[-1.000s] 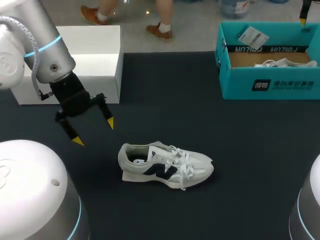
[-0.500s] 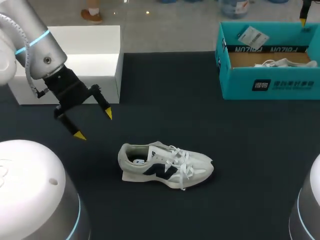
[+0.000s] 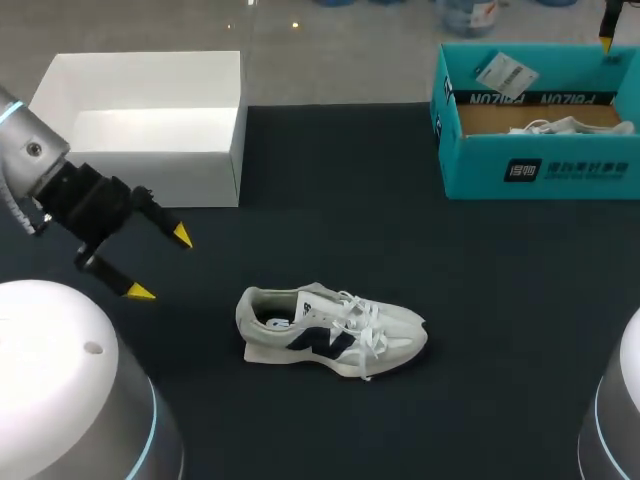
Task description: Take the shoe out of the shoebox, open the shoe tongue, remove and reinsert the insole, then place the shoe into the shoebox
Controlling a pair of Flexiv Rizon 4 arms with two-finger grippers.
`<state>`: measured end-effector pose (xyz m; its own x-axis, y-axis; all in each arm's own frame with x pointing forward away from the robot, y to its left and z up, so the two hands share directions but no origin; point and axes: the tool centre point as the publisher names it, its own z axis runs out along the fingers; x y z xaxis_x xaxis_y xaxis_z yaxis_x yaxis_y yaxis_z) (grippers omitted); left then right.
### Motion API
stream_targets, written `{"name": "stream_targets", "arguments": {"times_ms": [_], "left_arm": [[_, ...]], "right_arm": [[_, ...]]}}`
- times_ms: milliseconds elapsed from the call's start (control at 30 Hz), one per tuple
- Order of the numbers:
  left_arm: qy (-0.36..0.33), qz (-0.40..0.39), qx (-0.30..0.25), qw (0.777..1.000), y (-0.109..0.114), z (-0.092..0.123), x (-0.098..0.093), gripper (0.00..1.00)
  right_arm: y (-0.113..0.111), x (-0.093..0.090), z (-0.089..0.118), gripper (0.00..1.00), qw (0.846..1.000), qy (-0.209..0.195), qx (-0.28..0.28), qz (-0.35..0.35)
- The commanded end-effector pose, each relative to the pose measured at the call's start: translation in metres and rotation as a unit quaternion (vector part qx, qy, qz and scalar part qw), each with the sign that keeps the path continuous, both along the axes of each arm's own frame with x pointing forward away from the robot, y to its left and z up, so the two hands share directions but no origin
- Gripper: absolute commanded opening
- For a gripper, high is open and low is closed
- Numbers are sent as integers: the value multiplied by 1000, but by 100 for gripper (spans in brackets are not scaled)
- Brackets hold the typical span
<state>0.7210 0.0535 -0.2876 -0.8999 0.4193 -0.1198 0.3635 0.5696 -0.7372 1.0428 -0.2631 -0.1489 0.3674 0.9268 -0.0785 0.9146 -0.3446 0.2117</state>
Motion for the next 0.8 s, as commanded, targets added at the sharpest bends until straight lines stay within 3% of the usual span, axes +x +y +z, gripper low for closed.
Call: {"name": "stream_targets", "arguments": {"times_ms": [33, 400, 433, 500, 800], "left_arm": [[10, 145, -77, 986, 0, -8, -10, 100], [10, 145, -77, 986, 0, -8, -10, 100], [24, 146, -96, 984, 0, -8, -9, 100], [8, 130, -96, 987, -1, -14, -10, 100], [54, 134, -95, 985, -14, -65, -3, 100]], "right_arm": [[0, -1, 0, 100, 1000, -1, 0, 0], [0, -1, 0, 100, 1000, -1, 0, 0], [0, -1, 0, 100, 1000, -1, 0, 0], [0, -1, 0, 100, 1000, -1, 0, 0], [0, -1, 0, 100, 1000, -1, 0, 0]]}}
